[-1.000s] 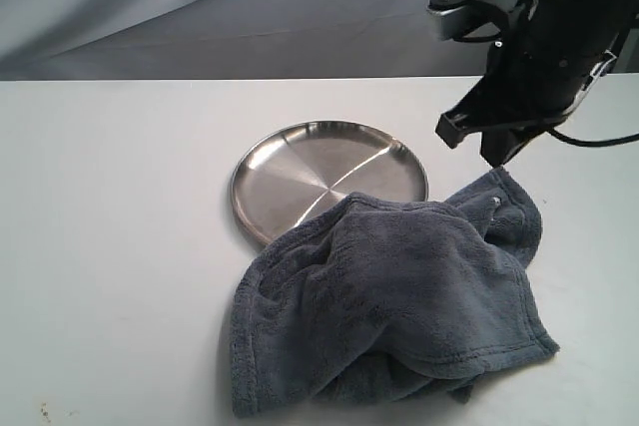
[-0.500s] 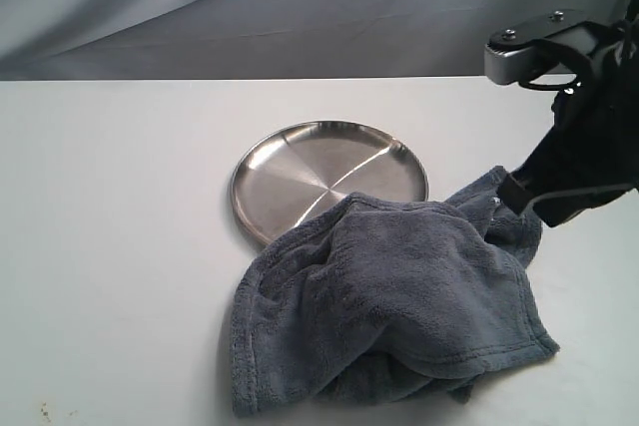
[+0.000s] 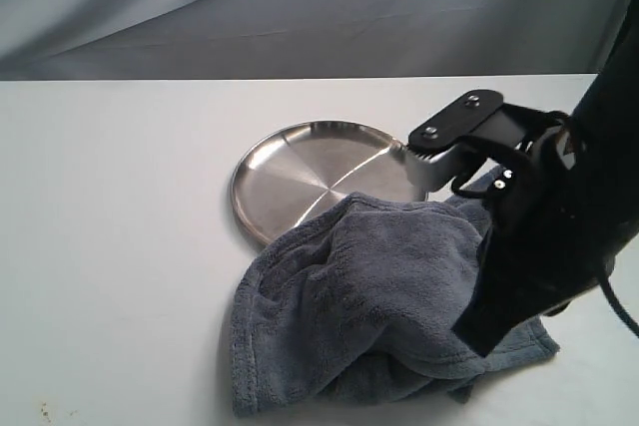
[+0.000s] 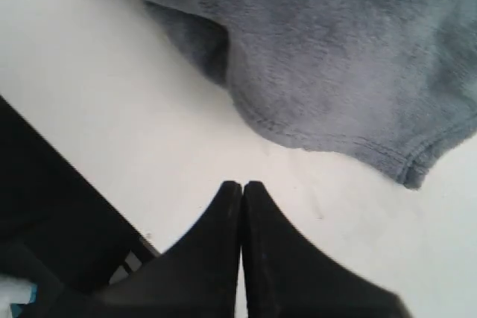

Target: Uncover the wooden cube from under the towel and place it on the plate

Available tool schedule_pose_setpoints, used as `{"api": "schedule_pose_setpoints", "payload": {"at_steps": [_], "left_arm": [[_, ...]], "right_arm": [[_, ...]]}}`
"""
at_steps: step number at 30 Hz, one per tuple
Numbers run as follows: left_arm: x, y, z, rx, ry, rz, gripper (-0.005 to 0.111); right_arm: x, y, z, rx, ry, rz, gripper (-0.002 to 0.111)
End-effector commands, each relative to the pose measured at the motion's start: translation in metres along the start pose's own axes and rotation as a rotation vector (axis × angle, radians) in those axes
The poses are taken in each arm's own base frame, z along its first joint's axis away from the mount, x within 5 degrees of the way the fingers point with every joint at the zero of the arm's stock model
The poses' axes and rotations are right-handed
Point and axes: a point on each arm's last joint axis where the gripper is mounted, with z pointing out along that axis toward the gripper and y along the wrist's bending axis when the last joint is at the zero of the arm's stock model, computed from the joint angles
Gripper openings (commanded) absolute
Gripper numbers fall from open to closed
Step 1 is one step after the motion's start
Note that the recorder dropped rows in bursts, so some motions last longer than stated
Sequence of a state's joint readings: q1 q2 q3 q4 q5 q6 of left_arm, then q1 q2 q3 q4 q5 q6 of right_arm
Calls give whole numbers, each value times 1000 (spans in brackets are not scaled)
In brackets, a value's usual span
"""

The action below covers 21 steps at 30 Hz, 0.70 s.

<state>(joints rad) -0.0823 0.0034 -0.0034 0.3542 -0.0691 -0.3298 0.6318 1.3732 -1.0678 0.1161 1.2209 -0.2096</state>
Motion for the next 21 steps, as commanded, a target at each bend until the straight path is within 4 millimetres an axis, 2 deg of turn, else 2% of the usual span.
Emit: {"api": "schedule_pose_setpoints", "payload": {"at_steps": [1, 7, 12, 16, 21], "left_arm": [[0, 0, 0, 1, -9, -5, 0], [0, 0, 0, 1, -9, -5, 0], [0, 0, 0, 1, -9, -5, 0], [0, 0, 0, 1, -9, -5, 0], [0, 0, 0, 1, -9, -5, 0]], "right_arm": [[-1, 27, 0, -61, -8, -84, 0], [-8, 52, 2, -110, -78, -150, 0], [-17, 68, 10, -139, -69, -189, 0], [-39, 80, 23, -155, -35, -220, 0], [-76, 89, 19, -158, -63, -251, 0]]}}
